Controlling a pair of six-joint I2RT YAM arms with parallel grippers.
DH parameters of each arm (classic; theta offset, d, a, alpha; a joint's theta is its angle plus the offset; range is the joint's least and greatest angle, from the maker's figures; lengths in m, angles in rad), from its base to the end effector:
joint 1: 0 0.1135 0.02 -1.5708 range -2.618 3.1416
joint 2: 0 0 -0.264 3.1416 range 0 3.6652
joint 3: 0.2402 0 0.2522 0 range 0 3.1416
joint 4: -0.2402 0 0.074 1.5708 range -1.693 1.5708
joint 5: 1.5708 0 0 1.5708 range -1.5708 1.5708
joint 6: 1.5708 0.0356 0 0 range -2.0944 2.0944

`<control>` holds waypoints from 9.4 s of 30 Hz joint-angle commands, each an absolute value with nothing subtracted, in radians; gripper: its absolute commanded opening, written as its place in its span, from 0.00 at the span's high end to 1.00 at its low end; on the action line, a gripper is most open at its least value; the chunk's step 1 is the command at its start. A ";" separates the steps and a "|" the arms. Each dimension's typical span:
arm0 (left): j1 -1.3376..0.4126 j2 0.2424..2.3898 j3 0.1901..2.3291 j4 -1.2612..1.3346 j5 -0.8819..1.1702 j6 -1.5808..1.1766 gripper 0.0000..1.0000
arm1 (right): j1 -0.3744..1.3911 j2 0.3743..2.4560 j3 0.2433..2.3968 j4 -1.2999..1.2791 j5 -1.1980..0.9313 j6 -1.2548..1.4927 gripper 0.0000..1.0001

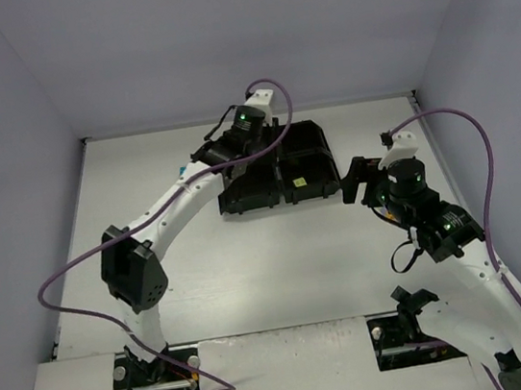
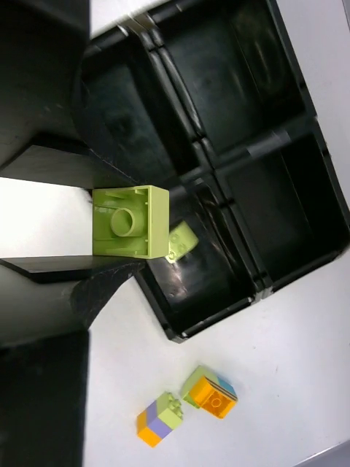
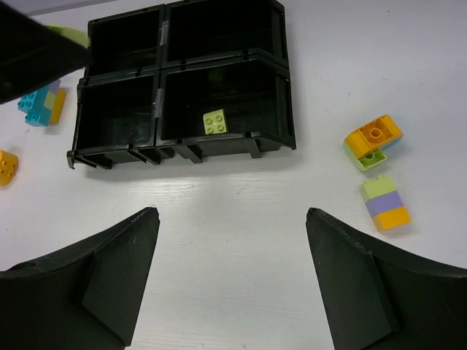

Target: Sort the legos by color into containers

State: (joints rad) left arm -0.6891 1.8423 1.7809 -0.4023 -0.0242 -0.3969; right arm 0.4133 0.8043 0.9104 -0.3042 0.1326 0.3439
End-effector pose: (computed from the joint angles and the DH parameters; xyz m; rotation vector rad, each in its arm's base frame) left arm 0.3378 -0.2772 0.3637 0.2899 2.0780 -0.6482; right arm 0.1679 0.0685 0.3678 0.0351 1.7869 0.4303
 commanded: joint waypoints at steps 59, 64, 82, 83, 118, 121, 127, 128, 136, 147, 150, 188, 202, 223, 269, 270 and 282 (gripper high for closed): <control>-0.118 1.669 1.167 -0.411 -0.091 -0.331 0.23 | 0.422 0.818 0.844 -0.301 -0.143 0.317 0.17; -0.100 1.759 1.212 -0.385 -0.087 -0.305 0.39 | 0.422 0.822 0.830 -0.301 -0.109 0.333 0.16; -0.354 1.630 1.394 -0.385 0.098 -0.193 0.93 | 0.422 0.871 0.867 -0.293 -0.035 0.347 0.16; -0.362 1.643 1.416 -0.385 0.110 -0.184 0.92 | 0.422 0.871 0.867 -0.293 -0.031 0.348 0.16; -0.454 1.985 1.799 -0.459 0.137 -0.002 0.42 | 0.310 1.005 0.844 -0.285 0.244 0.469 0.11; -0.453 1.974 1.819 -0.468 0.123 -0.014 0.41 | 0.266 1.019 0.838 -0.285 0.245 0.469 0.11; -0.457 1.888 1.823 -0.526 0.060 -0.171 0.30 | 0.132 1.103 0.831 -0.282 0.229 0.505 0.09; -0.457 1.849 1.810 -0.535 0.049 -0.196 0.28 | 0.108 1.117 0.831 -0.281 0.230 0.514 0.08; -0.457 1.611 1.608 -0.543 0.023 -0.319 0.25 | 0.083 1.279 0.811 -0.206 0.259 0.551 0.00; -0.457 1.405 1.439 -0.591 0.046 -0.310 0.25 | 0.037 1.422 0.818 -0.101 0.256 0.378 0.00; -0.462 1.378 1.419 -0.600 0.048 -0.302 0.25 | 0.032 1.433 0.813 -0.092 0.216 0.319 0.00; -0.466 1.410 1.439 -0.621 0.040 -0.298 0.25 | 0.021 1.565 0.827 -0.071 0.084 0.374 0.55; -0.486 1.419 1.519 -0.566 0.211 -0.371 0.25 | 0.274 1.182 0.835 -0.009 0.011 0.186 1.00; -0.646 1.500 1.581 -0.138 0.572 -0.723 0.20 | 0.376 0.887 0.887 0.157 -0.537 -0.038 1.00; -0.810 1.557 1.548 -0.017 0.337 -0.684 0.53 | 0.407 0.907 0.877 0.129 -0.526 -0.015 1.00; -0.810 1.557 1.546 -0.017 0.336 -0.687 0.53 | 0.407 0.907 0.877 0.129 -0.526 -0.015 1.00; -0.810 1.575 1.551 -0.017 0.367 -0.696 1.00 | 0.407 0.902 0.864 0.132 -0.496 -0.014 1.00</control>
State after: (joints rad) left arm -0.8104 1.5940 1.5272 -0.0933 0.3435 -0.7040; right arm 0.4011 0.9073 0.8566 0.0528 -0.5053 -0.0269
